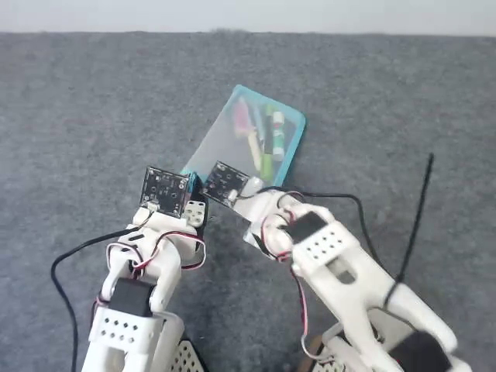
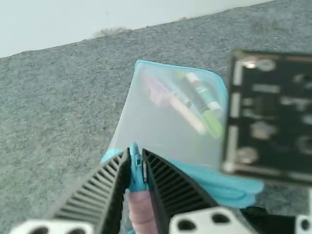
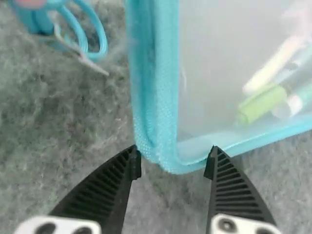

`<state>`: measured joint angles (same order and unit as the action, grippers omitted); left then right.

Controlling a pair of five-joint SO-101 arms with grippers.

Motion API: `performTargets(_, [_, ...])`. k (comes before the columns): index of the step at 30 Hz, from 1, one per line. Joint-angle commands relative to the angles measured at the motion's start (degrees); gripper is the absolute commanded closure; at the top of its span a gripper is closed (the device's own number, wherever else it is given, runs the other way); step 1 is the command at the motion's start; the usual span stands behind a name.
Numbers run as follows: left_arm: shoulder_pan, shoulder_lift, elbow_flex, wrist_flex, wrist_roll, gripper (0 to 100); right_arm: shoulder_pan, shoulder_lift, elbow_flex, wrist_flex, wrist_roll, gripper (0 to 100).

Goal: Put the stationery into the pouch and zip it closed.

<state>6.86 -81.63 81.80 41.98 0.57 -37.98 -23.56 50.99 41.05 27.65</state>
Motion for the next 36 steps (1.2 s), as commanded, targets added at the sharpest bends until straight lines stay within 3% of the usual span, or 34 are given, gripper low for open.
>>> performTargets(1, [0.2,0.7,-1.9,-1.2,0.6,99,0.0,3.7,-6.2,-1.9,-0.4,78.6])
performTargets(10, [0.5,0.7,-3.7,1.5,0.6,99,3.2,4.3,-8.0,-1.3,-0.4,78.9])
performTargets(25, [0.5,0.7,-15.3,10.1,-1.7,99,2.9,-25.5,8.9,-2.0,0.0,79.0])
performTargets(31, [0.5,0.7,-15.1,10.2,-1.7,99,-2.9,-30.3,12.4,-2.8,2.3,78.9])
performTargets(36, [0.5,0.7,-15.1,10.8,-1.7,99,-3.1,-30.2,12.7,-5.7,2.5,79.0])
